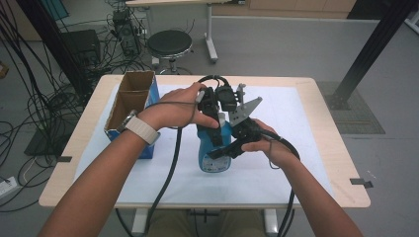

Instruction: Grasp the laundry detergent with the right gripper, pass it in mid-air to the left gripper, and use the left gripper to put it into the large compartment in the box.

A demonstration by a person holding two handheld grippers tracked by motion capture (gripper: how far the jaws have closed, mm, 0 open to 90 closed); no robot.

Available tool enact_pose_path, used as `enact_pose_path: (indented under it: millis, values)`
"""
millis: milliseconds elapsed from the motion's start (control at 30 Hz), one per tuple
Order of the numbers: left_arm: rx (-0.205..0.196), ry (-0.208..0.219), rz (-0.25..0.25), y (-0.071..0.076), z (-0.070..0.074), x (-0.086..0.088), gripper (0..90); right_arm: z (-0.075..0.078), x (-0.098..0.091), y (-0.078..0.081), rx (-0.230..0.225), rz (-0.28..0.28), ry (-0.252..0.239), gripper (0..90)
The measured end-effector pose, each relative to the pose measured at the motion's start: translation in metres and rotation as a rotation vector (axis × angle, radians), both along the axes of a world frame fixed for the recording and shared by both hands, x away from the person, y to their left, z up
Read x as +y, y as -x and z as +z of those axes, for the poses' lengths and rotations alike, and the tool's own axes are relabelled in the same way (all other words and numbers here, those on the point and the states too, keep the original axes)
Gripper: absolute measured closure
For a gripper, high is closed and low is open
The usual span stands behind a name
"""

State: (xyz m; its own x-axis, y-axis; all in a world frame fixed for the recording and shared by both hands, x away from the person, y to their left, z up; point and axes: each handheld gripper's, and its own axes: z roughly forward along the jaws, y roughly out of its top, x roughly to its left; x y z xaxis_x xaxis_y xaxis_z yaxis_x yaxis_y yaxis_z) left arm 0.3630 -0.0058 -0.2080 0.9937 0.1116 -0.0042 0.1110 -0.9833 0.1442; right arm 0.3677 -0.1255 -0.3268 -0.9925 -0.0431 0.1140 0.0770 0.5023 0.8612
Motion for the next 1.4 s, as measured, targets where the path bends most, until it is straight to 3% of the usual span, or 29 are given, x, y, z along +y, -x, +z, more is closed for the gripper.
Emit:
enact_pose_path:
  millis: [1400]
  values:
    - [0.017, -0.024, -0.027, 0.0018, -0.0090, -0.0035, 22.8, 0.0049, 0.0033, 0.0029, 0.009, 0.018, -0.010, 43.3]
